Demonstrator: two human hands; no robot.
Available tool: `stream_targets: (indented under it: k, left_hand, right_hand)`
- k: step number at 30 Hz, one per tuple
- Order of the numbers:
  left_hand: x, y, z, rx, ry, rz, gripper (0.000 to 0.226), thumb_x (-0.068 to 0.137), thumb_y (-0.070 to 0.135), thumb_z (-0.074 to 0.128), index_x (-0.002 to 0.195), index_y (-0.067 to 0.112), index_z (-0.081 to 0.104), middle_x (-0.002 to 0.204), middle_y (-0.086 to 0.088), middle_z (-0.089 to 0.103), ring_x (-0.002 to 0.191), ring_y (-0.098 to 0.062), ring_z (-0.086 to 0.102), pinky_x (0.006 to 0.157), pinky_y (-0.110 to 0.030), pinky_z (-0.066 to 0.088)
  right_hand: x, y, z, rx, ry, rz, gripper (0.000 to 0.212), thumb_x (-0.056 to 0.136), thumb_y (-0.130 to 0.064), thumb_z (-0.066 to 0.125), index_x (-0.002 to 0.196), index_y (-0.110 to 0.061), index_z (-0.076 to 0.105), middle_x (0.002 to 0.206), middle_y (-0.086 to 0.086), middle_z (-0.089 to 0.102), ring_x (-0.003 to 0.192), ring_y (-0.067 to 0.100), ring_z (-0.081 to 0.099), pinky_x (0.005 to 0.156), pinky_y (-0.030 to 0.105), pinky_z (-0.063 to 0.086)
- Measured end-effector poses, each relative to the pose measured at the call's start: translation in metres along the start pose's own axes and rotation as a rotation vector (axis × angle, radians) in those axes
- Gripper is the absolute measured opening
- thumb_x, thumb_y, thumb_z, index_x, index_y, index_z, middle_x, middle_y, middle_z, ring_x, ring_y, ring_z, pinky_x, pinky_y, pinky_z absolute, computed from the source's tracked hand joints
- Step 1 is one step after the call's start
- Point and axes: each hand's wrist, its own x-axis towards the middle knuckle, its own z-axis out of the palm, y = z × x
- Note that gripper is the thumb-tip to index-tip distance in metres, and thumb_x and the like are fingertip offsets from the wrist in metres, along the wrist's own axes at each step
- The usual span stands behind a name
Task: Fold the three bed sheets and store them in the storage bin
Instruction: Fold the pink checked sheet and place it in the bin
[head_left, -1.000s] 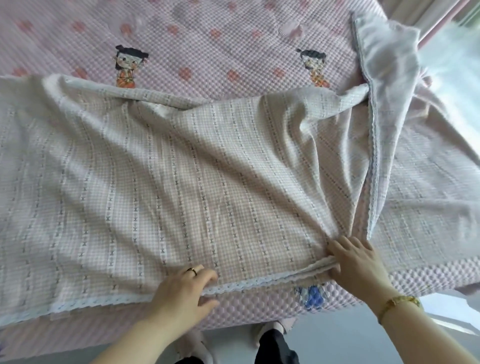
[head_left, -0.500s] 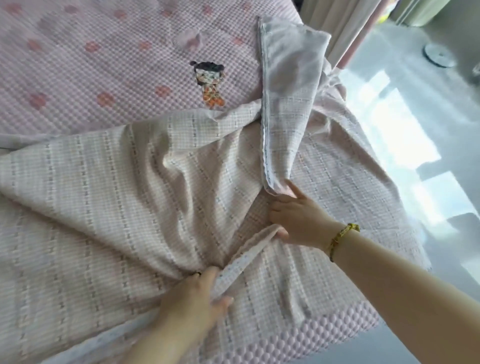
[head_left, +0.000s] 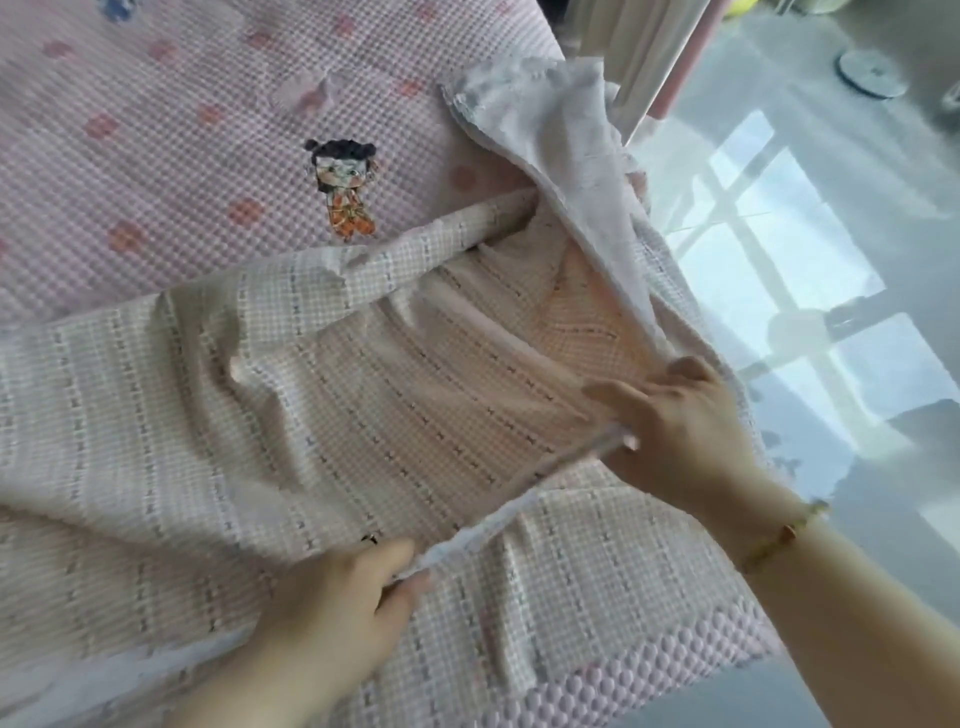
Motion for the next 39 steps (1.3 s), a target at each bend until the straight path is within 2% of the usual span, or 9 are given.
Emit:
stream_targets:
  k: [5, 9, 13, 17, 22, 26, 28, 33, 39]
  left_hand:
    - [-0.006, 0.003, 0.031, 0.214, -0.338, 0.129, 0.027, 0.089, 0.055, 0.034, 0.087, 0.03, 0.042, 0.071, 0.01, 0.04, 0.064, -0.006, 0.042, 0.05, -0.021, 0.023]
    - [-0.011, -0.005, 0.072, 0.303, -0.253, 0.085, 0.027, 0.094, 0.043, 0.04, 0.11, 0.025, 0.051, 0.09, 0.007, 0.055, 0.105, -0.022, 0.057, 0.054, -0.027, 0.025]
    - [-0.016, -0.006, 0.073, 0.347, -0.065, 0.164, 0.024, 0.076, 0.048, 0.066, 0.083, 0.027, 0.056, 0.051, 0.011, 0.017, 0.06, -0.009, 0.059, 0.04, -0.015, 0.005]
    - [-0.031, -0.006, 0.071, 0.32, -0.036, 0.328, 0.032, 0.06, 0.05, 0.059, 0.068, 0.031, 0.035, 0.034, 0.012, 0.037, 0.028, -0.001, 0.04, 0.037, -0.015, -0.005]
    - [-0.029, -0.009, 0.076, 0.434, -0.097, 0.308, 0.043, 0.039, 0.054, 0.084, 0.051, 0.021, 0.06, 0.041, 0.003, 0.054, 0.037, -0.004, 0.054, 0.034, -0.021, 0.014]
    - [-0.018, -0.004, 0.08, 0.335, -0.191, 0.216, 0.042, 0.089, 0.056, 0.041, 0.116, 0.025, 0.049, 0.11, 0.004, 0.06, 0.108, -0.017, 0.058, 0.066, -0.027, 0.033]
    - [-0.016, -0.003, 0.084, 0.249, -0.24, 0.149, 0.03, 0.088, 0.059, 0.038, 0.103, 0.035, 0.045, 0.092, 0.013, 0.052, 0.103, -0.012, 0.056, 0.066, -0.025, 0.03]
    - [0.012, 0.03, 0.1, -0.048, -0.129, -0.012, 0.03, 0.088, 0.056, 0.043, 0.063, 0.041, 0.034, 0.065, 0.019, 0.046, 0.067, 0.002, 0.046, 0.056, -0.008, 0.032]
    - [0.05, 0.08, 0.123, -0.086, 0.14, 0.029, 0.046, 0.06, 0.071, 0.032, 0.084, 0.039, 0.055, 0.057, 0.026, 0.042, 0.062, 0.003, 0.05, 0.055, -0.005, 0.034]
  right_hand:
    - [-0.093, -0.016, 0.003, -0.049, -0.144, 0.255, 0.034, 0.059, -0.018, 0.043, 0.082, -0.018, 0.069, 0.065, -0.003, 0.07, 0.058, 0.017, 0.067, 0.066, 0.032, 0.028]
    - [-0.135, -0.027, 0.053, -0.159, -0.201, 0.4, 0.04, 0.063, -0.008, 0.04, 0.1, -0.015, 0.052, 0.07, 0.003, 0.066, 0.065, 0.026, 0.065, 0.072, 0.034, 0.028]
    - [-0.122, -0.026, 0.062, -0.206, -0.129, 0.4, 0.03, 0.071, -0.008, 0.033, 0.079, -0.008, 0.062, 0.062, 0.004, 0.06, 0.057, 0.026, 0.059, 0.074, 0.033, 0.029]
    - [-0.127, -0.015, 0.033, -0.247, -0.049, 0.32, 0.008, 0.068, -0.003, 0.055, 0.069, -0.008, 0.061, 0.062, 0.005, 0.061, 0.053, 0.025, 0.06, 0.067, 0.029, 0.033]
    - [-0.156, -0.02, 0.028, -0.177, -0.214, 0.477, 0.049, 0.046, 0.014, 0.069, 0.089, -0.008, 0.062, 0.07, 0.008, 0.063, 0.059, 0.028, 0.063, 0.064, 0.029, 0.036]
    - [-0.135, -0.024, 0.028, 0.108, -0.624, 0.762, 0.04, 0.083, -0.002, 0.047, 0.121, -0.015, 0.045, 0.116, 0.003, 0.049, 0.109, 0.024, 0.048, 0.075, 0.025, 0.03]
    - [-0.124, -0.014, 0.025, 0.273, -0.73, 0.854, 0.036, 0.088, -0.011, 0.044, 0.124, -0.016, 0.044, 0.118, 0.002, 0.045, 0.114, 0.022, 0.043, 0.081, 0.025, 0.032]
    - [-0.061, 0.015, 0.026, 0.225, -0.084, 0.95, 0.04, 0.092, -0.026, 0.048, 0.128, -0.012, 0.045, 0.127, 0.007, 0.043, 0.123, 0.026, 0.034, 0.101, 0.033, 0.026]
    - [0.023, 0.066, 0.076, 0.051, -0.319, 0.678, 0.04, 0.094, -0.019, 0.037, 0.134, -0.011, 0.032, 0.137, 0.011, 0.038, 0.125, 0.032, 0.037, 0.108, 0.042, 0.022]
